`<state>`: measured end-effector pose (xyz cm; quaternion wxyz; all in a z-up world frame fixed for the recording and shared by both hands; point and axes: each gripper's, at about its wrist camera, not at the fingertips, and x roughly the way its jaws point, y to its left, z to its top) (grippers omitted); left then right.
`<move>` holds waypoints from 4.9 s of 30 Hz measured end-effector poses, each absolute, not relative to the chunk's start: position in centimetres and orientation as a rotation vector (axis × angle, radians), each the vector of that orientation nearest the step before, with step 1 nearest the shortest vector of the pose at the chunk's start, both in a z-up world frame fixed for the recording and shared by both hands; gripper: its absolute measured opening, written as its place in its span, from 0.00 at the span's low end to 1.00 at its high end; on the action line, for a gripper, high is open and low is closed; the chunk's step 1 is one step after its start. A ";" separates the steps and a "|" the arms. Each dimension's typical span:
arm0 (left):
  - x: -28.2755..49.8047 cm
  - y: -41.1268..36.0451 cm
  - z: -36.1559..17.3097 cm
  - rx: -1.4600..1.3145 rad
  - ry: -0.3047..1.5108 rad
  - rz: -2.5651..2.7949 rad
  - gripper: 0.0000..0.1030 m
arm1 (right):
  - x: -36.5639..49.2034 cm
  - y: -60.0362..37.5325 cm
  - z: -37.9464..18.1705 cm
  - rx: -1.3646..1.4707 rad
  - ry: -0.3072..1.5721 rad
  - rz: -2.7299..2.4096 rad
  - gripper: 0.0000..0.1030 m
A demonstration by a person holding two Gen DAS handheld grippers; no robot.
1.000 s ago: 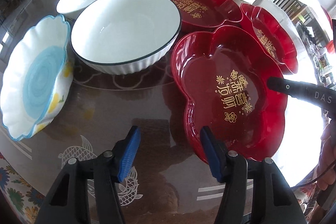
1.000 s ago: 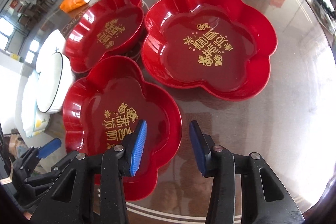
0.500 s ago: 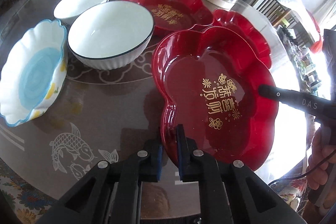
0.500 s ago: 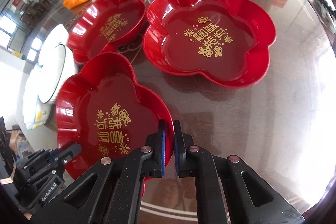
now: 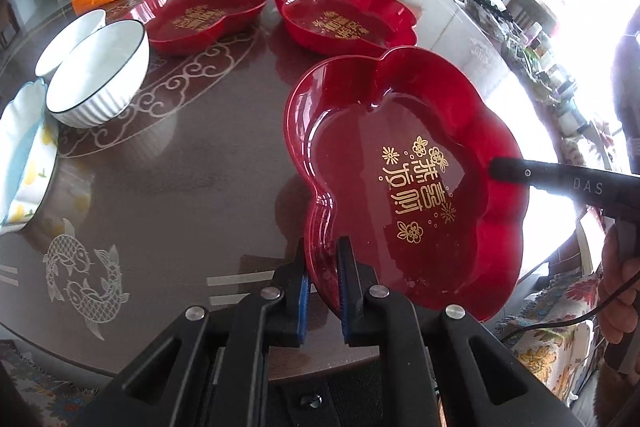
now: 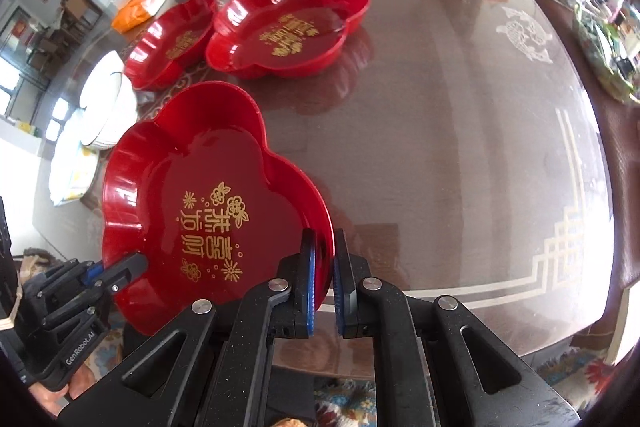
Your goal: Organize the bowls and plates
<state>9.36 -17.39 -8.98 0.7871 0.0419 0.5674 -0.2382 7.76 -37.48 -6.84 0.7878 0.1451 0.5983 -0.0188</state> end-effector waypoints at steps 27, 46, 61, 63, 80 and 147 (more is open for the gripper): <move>7.3 -7.6 -1.8 0.112 0.780 -0.281 0.91 | -2.6 -39.5 0.5 0.245 0.811 -0.431 0.71; 0.8 7.4 2.9 0.113 0.618 -0.049 0.91 | -11.4 -32.9 8.0 0.068 0.533 -0.370 0.71; -3.1 12.7 9.8 -0.093 0.443 -0.040 0.99 | -17.6 -32.6 13.4 -0.100 0.238 -0.362 0.74; -2.9 12.5 9.7 -0.085 0.443 -0.042 0.99 | -17.7 -33.1 13.7 -0.132 0.233 -0.409 0.74; 2.9 10.1 3.1 -0.068 0.606 -0.068 0.99 | -12.0 -32.5 7.6 -0.089 0.397 -0.374 0.74; 24.8 -20.8 -9.3 -0.155 1.309 -0.302 0.78 | 24.3 -46.5 -4.0 0.199 1.222 0.118 0.76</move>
